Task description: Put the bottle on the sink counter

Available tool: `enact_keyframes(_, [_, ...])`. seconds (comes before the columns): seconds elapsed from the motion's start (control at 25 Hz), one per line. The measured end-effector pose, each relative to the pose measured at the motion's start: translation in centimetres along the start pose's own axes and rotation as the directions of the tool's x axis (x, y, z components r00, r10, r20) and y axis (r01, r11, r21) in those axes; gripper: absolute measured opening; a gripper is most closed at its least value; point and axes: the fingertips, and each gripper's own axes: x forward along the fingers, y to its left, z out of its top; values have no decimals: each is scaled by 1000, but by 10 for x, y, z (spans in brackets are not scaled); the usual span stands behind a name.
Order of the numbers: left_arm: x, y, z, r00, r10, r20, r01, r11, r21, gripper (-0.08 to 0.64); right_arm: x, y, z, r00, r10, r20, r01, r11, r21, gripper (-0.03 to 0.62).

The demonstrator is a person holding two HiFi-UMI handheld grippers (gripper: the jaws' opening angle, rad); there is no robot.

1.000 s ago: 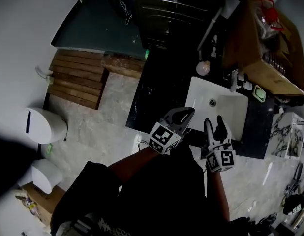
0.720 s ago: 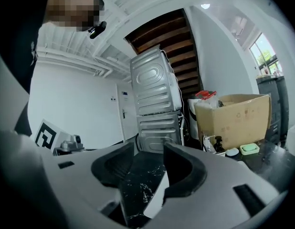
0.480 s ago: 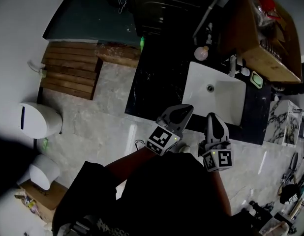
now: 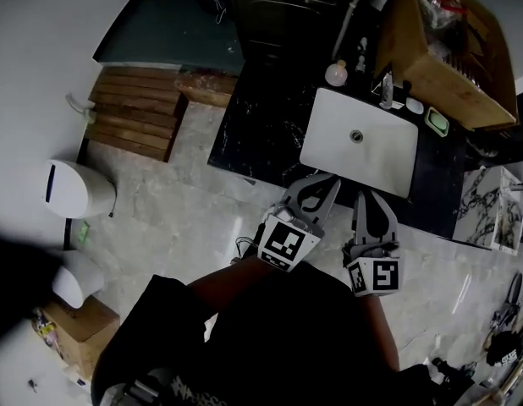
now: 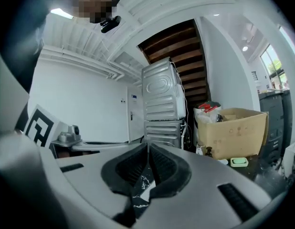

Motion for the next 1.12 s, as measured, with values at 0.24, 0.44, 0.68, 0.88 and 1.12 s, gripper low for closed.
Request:
enact_keyframes(0.24, [-38, -89, -17, 989, 146, 17, -146, 989, 12, 15, -101, -37, -17, 1000, -9, 3, 9, 1000, 9, 43])
enact_keyframes(0.44, [-68, -146, -39, 978, 208, -13, -207, 978, 4, 16, -156, -35, -33, 999, 43, 9, -43, 998, 37, 43])
enact_keyframes(0.68, [-90, -192, -34, 979, 199, 35, -198, 979, -46, 17, -204, -20, -40, 1000, 8, 9, -9, 998, 60, 43])
enact_keyframes(0.88, [-98, -216, -28, 989, 143, 35, -146, 987, 73, 17, -229, 2, -41, 999, -30, 21, 29, 999, 39, 43])
enact_keyframes(1.12, [-124, -221, -25, 982, 184, 52, -189, 975, 115, 17, -241, 26, -33, 999, -9, 41, 9, 1000, -11, 43])
